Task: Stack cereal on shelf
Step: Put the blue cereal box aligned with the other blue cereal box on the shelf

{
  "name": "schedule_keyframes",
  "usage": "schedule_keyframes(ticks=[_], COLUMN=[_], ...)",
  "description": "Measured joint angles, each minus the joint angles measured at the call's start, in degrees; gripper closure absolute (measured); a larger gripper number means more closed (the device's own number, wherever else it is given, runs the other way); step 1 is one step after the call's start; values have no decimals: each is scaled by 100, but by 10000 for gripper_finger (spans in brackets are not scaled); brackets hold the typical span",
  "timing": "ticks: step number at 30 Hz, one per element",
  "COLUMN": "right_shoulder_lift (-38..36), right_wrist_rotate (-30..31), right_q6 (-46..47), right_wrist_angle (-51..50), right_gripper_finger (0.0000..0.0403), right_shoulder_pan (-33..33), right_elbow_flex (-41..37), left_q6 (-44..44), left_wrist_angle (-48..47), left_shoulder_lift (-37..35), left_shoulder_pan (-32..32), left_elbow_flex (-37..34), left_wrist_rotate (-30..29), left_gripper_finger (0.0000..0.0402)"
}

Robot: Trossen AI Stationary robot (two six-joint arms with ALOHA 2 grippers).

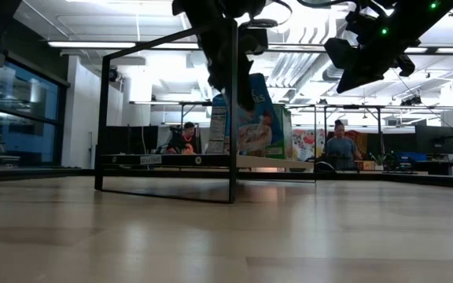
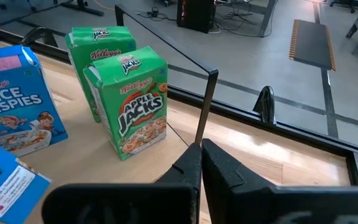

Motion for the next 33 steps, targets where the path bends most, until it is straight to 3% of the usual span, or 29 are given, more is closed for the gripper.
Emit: schedule_keyframes(ticks=[7,23,33], right_shoulder_lift=[0,0,0], right_wrist_rotate=[-26,-48,-55], right_q6=[5,44,44], right_wrist_angle=[18,26,25], right_gripper_finger=[403,403,403], right_shoulder_pan=[0,0,0], right_elbow_flex=[0,-2,-2], left_q6=[148,233,340], left_wrist_angle=[41,135,243], left_shoulder_lift=[-13,28,3], left_shoulder_pan=[-24,-17,-17], left_elbow_flex=[1,7,6], left_wrist_rotate=[20,145,145], left_gripper_finger=[270,195,182])
